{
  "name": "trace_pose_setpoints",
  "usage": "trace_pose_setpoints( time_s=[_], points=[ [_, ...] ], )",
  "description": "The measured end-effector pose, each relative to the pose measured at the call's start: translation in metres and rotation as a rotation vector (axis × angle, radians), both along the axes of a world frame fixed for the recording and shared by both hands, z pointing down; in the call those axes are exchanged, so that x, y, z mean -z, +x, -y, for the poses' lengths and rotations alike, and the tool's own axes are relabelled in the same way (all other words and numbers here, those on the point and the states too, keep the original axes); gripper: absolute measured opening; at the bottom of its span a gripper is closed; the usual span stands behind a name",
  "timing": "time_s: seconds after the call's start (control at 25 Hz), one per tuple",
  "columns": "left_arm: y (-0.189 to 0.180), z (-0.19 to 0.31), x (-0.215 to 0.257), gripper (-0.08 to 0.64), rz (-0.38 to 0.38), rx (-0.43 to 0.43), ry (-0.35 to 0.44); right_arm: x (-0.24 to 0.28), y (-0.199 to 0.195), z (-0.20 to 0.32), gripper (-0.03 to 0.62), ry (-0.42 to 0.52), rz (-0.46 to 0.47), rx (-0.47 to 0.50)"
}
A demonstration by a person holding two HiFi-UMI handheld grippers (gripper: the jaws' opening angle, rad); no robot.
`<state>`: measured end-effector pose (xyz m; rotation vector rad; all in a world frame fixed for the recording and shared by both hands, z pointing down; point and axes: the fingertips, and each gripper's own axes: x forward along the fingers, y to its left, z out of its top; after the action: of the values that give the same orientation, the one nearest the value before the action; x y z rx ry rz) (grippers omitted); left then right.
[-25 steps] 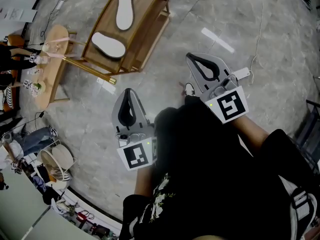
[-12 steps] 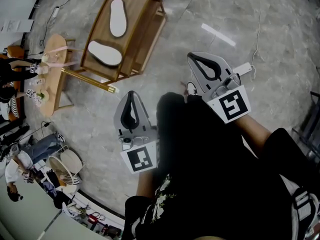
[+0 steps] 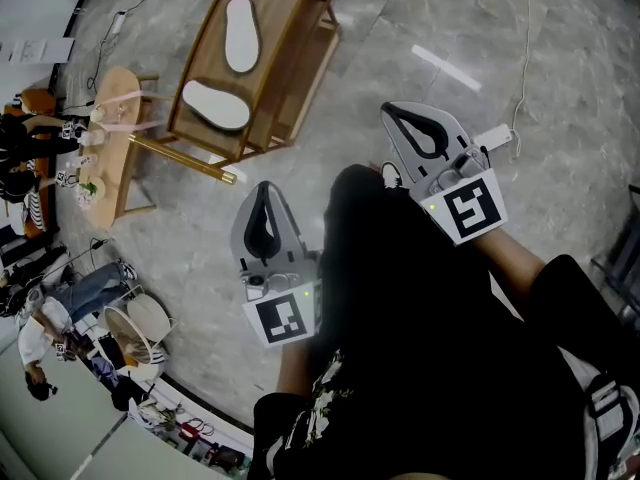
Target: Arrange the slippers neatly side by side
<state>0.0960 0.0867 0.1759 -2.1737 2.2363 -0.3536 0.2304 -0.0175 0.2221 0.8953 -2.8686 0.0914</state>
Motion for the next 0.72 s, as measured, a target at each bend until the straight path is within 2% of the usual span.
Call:
trace_pose_setpoints(
  time_s=[0.36, 0.72],
  points=[
    [-0.025, -0.012, -0.024, 0.000, -0.054, 0.074, 0.002, 0.002, -0.037, -0.018, -0.003, 0.022, 0.027, 0.087],
    [-0.048, 0.025, -0.024, 0.000, -0.077, 0.023, 0.031, 0.008, -0.063, -0.001, -0.002, 0.013, 0.012, 0.101]
  ],
)
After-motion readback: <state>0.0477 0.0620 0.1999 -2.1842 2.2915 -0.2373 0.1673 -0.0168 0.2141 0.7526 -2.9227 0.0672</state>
